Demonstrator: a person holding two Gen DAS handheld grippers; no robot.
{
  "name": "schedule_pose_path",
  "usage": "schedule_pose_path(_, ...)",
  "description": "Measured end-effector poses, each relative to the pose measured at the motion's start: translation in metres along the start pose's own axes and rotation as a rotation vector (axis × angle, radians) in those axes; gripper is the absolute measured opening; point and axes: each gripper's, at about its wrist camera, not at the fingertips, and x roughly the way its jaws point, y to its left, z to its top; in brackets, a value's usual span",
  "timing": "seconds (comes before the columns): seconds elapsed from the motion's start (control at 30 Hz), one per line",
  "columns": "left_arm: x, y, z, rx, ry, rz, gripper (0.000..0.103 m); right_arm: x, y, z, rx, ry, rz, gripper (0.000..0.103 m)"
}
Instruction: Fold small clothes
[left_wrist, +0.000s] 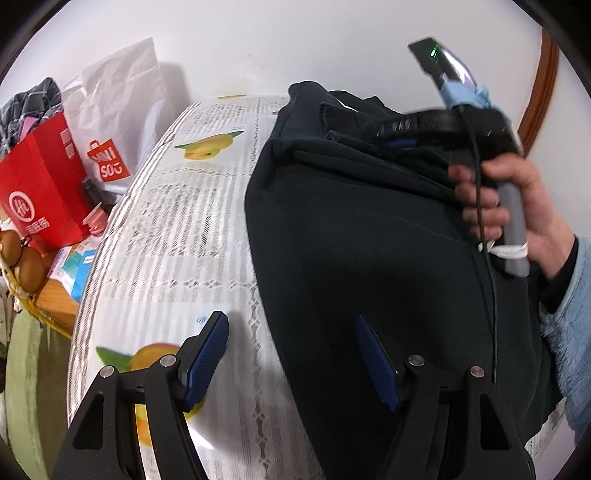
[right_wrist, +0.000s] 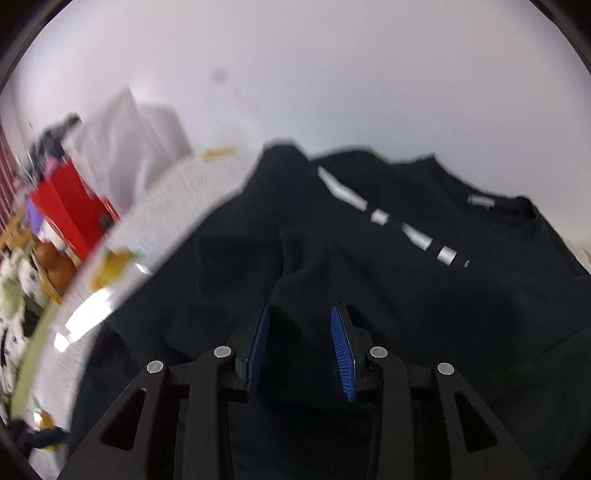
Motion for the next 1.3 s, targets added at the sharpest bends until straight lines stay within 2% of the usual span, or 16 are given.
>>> schedule_pose_path(0.1, -0.008, 0.001, -0.003, -0.008, -0.008, 0.014, 0.069, -0.005, 0.005, -0.002, -0.013, -0.007, -0.014, 0.034)
schedule_pose_path(0.17, -0.011, 0.001, -0.003, -0.008, -0.014, 0.023, 0.069, -0.022, 0.003, -0.002, 0.007, -0.018, 0.035, 0.034)
schedule_pose_path(0.23, -0.015, 0.0, -0.004, -0.01, -0.022, 0.027, 0.069, -0.041, -0.001, -0.005, 0.022, -0.042, 0.04, 0.036)
schedule_pose_path(0.43, -0.023, -0.005, -0.01, -0.011, -0.055, 0.043, 0.069, -0.105, -0.033, -0.04, 0.026, -0.095, -0.054, 0.046)
schedule_pose_path(0.53, -0.026, -0.005, -0.015, -0.024, -0.059, 0.04, 0.069, -0.139, -0.062, -0.069, 0.027, -0.094, -0.119, 0.046)
schedule_pose_path(0.63, -0.028, -0.001, -0.019, -0.044, -0.046, 0.024, 0.069, -0.171, -0.102, -0.105, 0.068, -0.096, -0.232, 0.046)
schedule_pose_path(0.8, -0.026, 0.002, -0.027, -0.066, -0.014, -0.02, 0.067, -0.214, -0.174, -0.177, 0.184, -0.034, -0.36, 0.046)
schedule_pose_path(0.9, -0.026, 0.002, -0.032, -0.083, -0.02, -0.03, 0.066, -0.232, -0.21, -0.226, 0.27, 0.002, -0.4, 0.046)
schedule_pose_path(0.97, -0.026, 0.0, -0.034, -0.065, -0.027, -0.027, 0.058, -0.239, -0.223, -0.25, 0.317, 0.019, -0.397, 0.046)
schedule_pose_path(1.1, -0.023, -0.003, -0.032, -0.064, -0.034, -0.024, 0.052, -0.252, -0.245, -0.292, 0.409, 0.017, -0.328, 0.046)
schedule_pose_path(1.2, -0.018, -0.007, -0.027, -0.086, -0.032, -0.032, 0.037, -0.248, -0.249, -0.304, 0.439, 0.003, -0.267, 0.046)
schedule_pose_path(1.3, -0.014, -0.014, -0.023, -0.11, -0.027, -0.006, 0.025, -0.24, -0.244, -0.3, 0.424, -0.016, -0.267, 0.046)
